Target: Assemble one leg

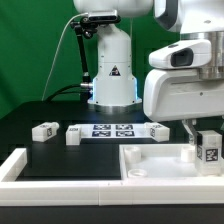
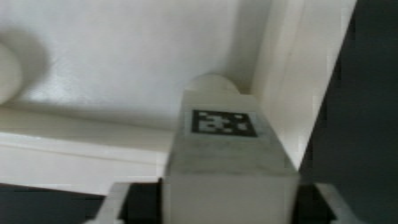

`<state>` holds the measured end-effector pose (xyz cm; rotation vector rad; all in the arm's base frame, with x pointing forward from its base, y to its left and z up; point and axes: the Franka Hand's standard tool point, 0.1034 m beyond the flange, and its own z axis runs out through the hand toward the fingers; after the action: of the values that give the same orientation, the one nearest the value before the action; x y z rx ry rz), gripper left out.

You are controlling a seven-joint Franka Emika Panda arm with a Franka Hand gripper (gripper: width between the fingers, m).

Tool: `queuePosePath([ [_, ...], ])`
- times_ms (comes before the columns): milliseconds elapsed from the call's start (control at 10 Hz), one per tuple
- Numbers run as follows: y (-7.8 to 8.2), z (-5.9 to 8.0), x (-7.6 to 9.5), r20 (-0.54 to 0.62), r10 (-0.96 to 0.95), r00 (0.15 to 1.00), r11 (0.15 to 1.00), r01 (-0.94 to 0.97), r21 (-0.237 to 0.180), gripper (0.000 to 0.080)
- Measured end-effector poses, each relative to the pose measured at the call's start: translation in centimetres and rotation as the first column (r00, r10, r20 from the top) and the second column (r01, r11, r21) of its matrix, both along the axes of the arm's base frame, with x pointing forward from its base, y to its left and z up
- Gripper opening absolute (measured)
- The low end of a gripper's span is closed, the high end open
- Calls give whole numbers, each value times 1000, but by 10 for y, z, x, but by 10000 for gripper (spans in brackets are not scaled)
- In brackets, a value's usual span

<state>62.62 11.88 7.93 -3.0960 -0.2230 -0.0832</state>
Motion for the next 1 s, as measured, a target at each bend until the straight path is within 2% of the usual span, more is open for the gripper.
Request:
queuePosePath([
  [100, 0, 0, 0, -1, -13, 1000, 1000, 13, 1, 290],
  [300, -1, 0, 0, -12, -206, 979, 978, 206, 16, 290],
  [500, -7, 0, 1, -47, -414, 909, 907, 417, 67, 290],
  [600, -7, -1, 0, -59, -556, 829, 825, 559, 75, 290],
  [800, -5, -1, -3, -72, -705, 705, 701, 709, 79, 290],
  [1000, -5, -2, -3, -106, -855, 507, 501, 862, 77, 290],
])
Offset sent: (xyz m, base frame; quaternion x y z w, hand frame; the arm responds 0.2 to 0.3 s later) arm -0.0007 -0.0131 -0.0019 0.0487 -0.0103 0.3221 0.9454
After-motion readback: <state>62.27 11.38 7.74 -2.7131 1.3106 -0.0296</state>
